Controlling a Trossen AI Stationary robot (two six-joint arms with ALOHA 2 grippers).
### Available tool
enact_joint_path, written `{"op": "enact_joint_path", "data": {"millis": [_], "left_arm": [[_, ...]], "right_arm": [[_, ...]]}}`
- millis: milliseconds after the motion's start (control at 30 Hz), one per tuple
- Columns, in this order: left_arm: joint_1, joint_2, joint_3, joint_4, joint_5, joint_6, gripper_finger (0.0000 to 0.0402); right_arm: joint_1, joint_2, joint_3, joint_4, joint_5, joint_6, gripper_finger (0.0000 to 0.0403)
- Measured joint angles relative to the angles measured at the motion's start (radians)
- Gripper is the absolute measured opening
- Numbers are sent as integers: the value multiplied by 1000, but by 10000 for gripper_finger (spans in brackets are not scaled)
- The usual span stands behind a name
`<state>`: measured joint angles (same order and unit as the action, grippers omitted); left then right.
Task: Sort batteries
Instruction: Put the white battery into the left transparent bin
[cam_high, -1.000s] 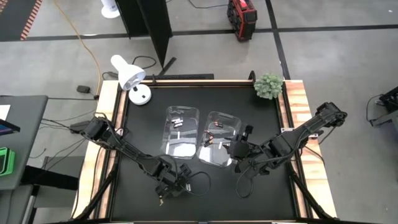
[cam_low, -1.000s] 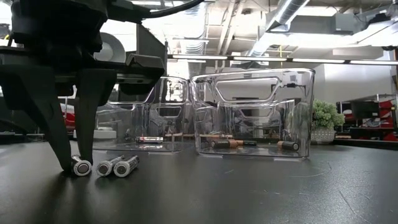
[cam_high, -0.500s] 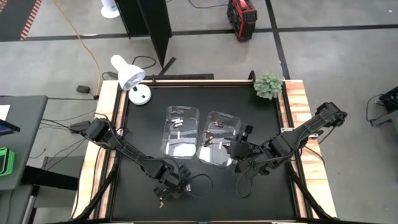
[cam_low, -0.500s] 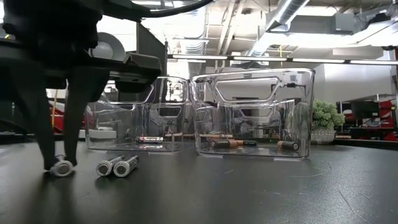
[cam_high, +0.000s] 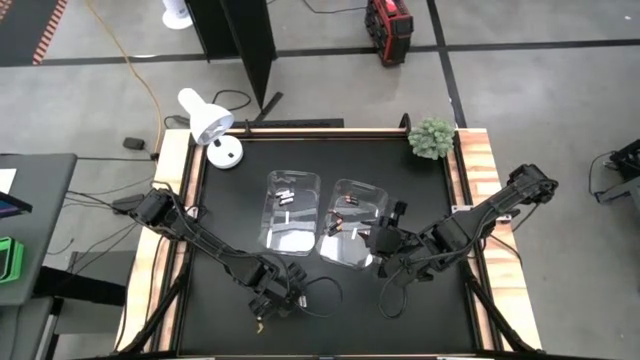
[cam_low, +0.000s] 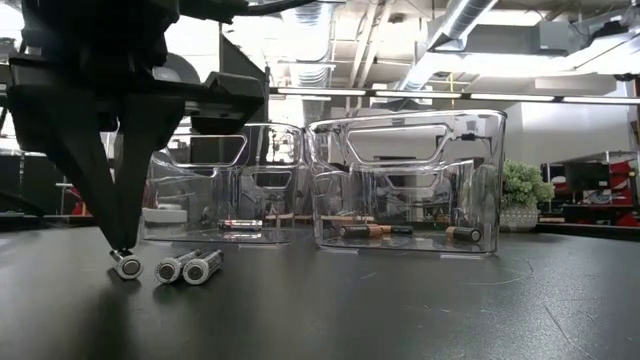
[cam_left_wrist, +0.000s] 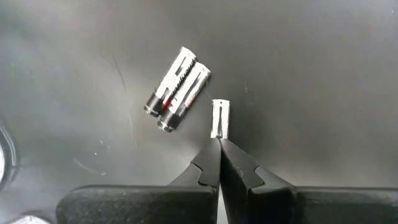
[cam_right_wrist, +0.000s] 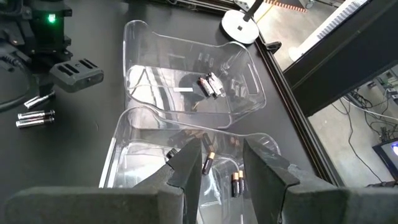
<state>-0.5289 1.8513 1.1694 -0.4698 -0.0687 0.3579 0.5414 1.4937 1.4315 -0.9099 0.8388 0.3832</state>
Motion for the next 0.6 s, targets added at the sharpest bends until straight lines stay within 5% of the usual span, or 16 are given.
{"op": "enact_joint_path", "data": {"millis": [200, 600], "left_arm": [[0, -4, -1, -21, 0, -23, 10], [1, 1, -13, 0, 19, -79, 94]], "right_arm": [[0, 0, 0, -2, 0, 0, 132], [1, 0, 0, -2, 0, 1, 132]]}}
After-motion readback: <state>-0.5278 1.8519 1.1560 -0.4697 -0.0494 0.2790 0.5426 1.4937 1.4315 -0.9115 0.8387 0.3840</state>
